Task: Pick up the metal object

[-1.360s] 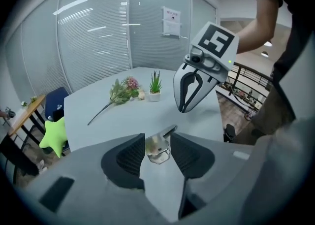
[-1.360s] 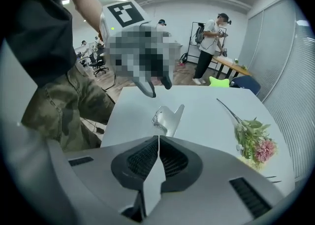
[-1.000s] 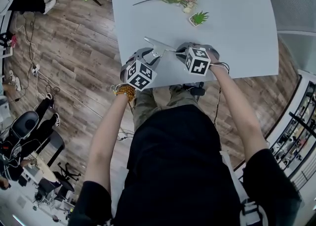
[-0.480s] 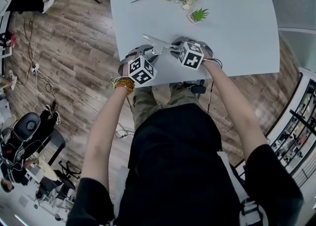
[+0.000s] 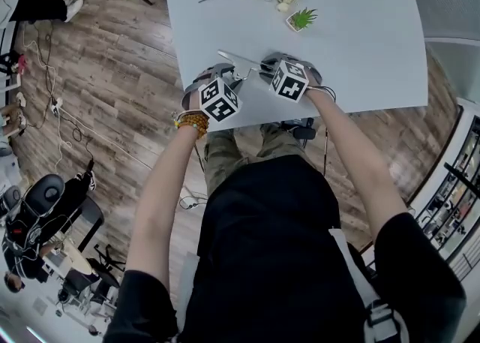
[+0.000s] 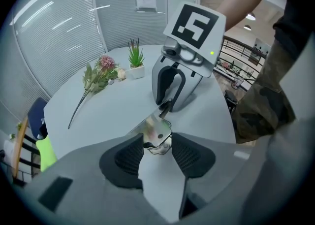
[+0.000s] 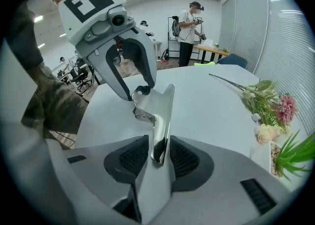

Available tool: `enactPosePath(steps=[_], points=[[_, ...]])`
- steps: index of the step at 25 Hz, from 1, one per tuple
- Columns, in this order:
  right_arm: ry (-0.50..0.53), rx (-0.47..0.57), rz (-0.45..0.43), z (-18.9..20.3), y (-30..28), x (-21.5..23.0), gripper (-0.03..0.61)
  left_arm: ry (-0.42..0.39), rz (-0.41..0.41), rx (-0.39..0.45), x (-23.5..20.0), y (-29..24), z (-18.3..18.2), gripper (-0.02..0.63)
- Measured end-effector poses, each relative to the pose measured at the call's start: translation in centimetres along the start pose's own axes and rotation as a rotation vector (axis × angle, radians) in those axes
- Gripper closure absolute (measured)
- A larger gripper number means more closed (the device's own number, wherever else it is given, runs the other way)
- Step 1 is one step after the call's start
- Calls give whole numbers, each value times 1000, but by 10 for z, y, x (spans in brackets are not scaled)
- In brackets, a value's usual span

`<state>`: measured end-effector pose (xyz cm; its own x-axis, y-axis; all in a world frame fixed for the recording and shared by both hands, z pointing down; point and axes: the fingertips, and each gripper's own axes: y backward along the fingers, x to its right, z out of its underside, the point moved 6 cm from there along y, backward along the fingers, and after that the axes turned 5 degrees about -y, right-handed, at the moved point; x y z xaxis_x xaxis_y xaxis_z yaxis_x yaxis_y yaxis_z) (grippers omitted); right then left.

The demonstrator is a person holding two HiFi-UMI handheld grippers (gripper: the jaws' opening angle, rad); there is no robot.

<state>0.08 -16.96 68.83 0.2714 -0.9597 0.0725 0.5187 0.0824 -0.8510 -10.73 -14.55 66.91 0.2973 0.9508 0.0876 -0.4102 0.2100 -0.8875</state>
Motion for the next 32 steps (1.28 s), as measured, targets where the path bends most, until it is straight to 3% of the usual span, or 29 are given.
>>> enactPosePath(steps=[8,22,32], points=[[-147,79,34,1,2,6,468,0,-22,4,-2,-2,-1,428],[-210,97,37,3,2,8,482,14,-16,-22,7,-3,-3,466],[-175,48,-11,1,6,1,479,33,-33,17,28,4,0,494]])
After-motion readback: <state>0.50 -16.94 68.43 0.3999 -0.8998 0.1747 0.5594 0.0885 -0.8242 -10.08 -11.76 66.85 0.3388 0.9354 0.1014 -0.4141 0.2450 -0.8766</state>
